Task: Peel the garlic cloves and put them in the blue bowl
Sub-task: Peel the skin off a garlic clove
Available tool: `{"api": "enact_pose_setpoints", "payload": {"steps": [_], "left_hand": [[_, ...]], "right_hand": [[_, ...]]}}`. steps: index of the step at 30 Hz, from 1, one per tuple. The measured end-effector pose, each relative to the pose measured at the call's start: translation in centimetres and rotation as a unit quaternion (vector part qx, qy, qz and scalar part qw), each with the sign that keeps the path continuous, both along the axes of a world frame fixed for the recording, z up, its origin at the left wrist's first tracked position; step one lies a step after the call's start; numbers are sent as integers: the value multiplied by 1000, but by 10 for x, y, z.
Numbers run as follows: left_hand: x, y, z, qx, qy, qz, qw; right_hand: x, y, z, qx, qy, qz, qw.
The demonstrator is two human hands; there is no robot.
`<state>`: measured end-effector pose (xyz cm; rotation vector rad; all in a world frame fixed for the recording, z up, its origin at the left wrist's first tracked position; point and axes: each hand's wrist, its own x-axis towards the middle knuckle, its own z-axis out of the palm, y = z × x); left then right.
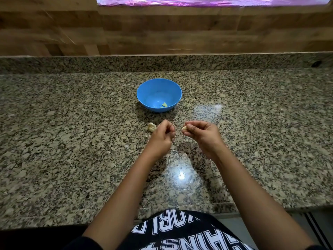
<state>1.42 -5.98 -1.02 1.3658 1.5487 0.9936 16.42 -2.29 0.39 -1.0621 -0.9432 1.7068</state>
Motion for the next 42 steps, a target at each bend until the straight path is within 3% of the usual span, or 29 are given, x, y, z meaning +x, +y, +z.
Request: {"api": "enact_pose_setpoints", "payload": {"steps": [9,21,24,31,36,42], "left_hand": [[5,7,6,81,83,16,993],[2,4,-1,2,-83,61,995],[-4,6,-7,-7,-89,94,992],[-10,-5,-22,20,81,95,992],[-14,-21,-41,62,243,88,964],[-7,-33,-61,-60,410,67,908]], "right_hand": [[0,-6,1,-11,23,39,999],[-2,-7,-3,-29,-32,18,999],[1,-1,-8,-44,-54,8,998],[-11,25,-24,-22,-235,-37,971],[-26,36,-32,-17,-274,-60,960],[-28,36,-38,48,-322,-82,942]]}}
